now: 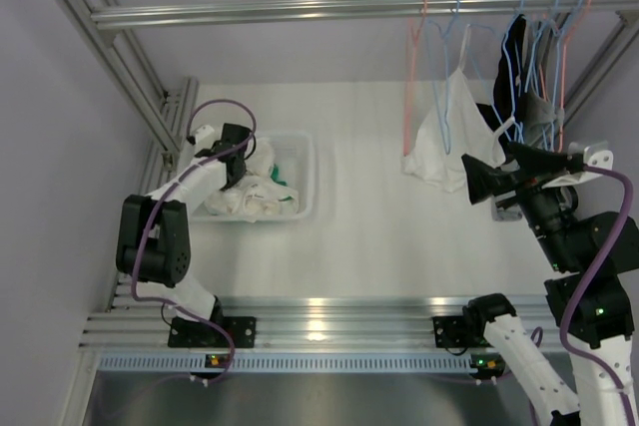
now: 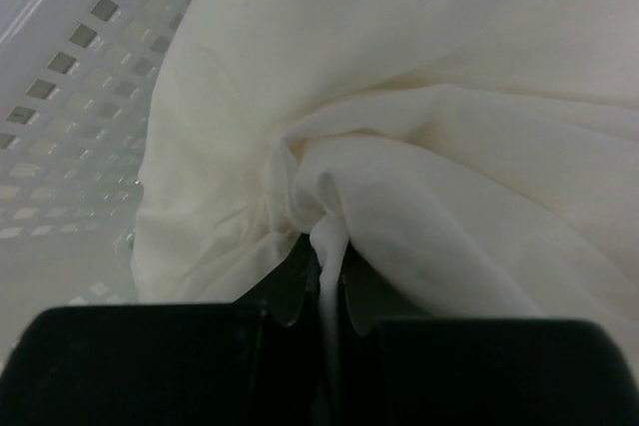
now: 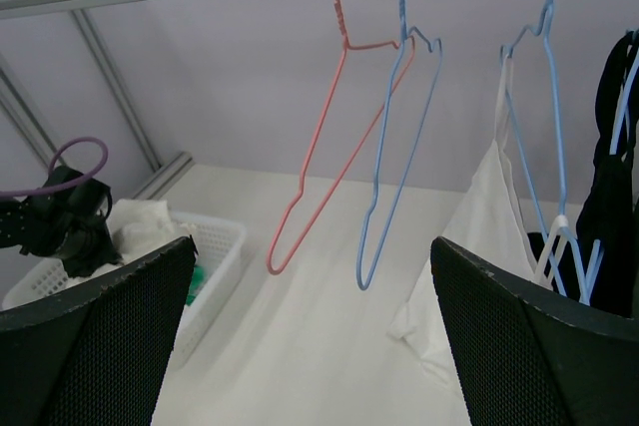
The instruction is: Remove the tank top from the hanger
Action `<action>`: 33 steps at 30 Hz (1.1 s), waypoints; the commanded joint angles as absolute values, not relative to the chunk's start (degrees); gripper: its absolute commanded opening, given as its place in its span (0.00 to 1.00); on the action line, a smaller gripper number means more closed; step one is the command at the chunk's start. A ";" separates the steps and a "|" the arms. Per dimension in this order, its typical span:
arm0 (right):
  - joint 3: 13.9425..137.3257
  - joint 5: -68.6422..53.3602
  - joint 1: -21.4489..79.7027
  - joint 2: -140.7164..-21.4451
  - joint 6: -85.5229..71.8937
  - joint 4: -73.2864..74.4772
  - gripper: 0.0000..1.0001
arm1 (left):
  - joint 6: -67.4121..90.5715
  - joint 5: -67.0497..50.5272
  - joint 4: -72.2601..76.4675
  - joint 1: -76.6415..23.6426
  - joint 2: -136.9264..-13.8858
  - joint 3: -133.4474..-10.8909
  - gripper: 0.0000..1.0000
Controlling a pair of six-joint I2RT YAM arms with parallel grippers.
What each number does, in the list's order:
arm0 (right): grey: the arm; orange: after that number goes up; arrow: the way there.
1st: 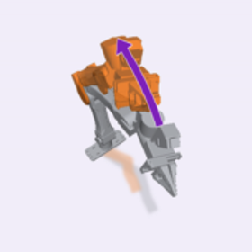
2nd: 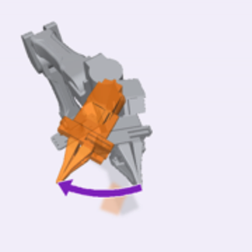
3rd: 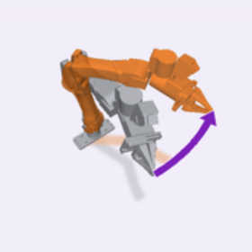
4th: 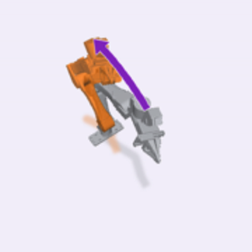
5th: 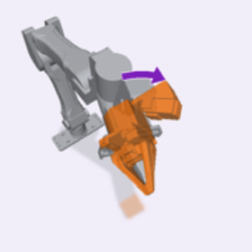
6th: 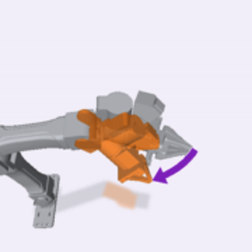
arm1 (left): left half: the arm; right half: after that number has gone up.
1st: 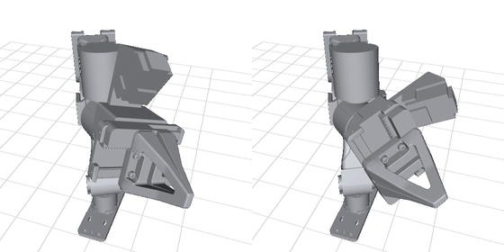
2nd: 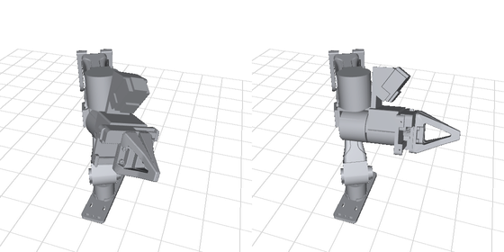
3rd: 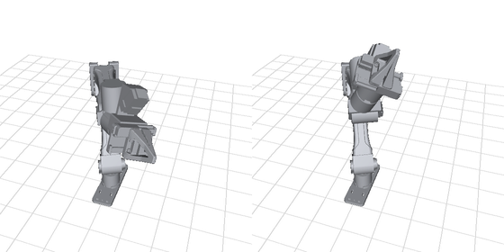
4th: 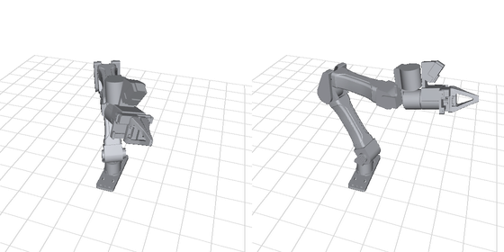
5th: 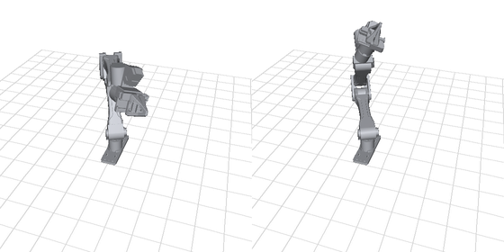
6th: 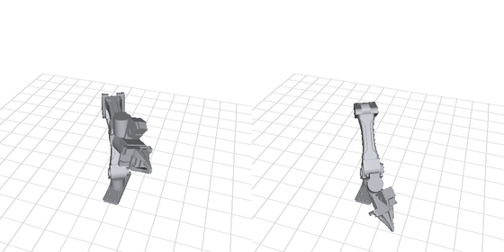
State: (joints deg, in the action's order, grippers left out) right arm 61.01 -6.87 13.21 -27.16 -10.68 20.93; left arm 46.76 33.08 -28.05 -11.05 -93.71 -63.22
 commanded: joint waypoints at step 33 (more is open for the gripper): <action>66.63 14.44 13.36 -35.17 -5.28 37.87 0.99 | 15.04 7.38 -42.80 -10.72 -50.65 -77.62 0.99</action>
State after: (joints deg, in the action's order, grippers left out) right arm 66.11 1.83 13.26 -36.58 -8.38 29.89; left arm 24.45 15.57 -39.55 -10.94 -58.28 -78.76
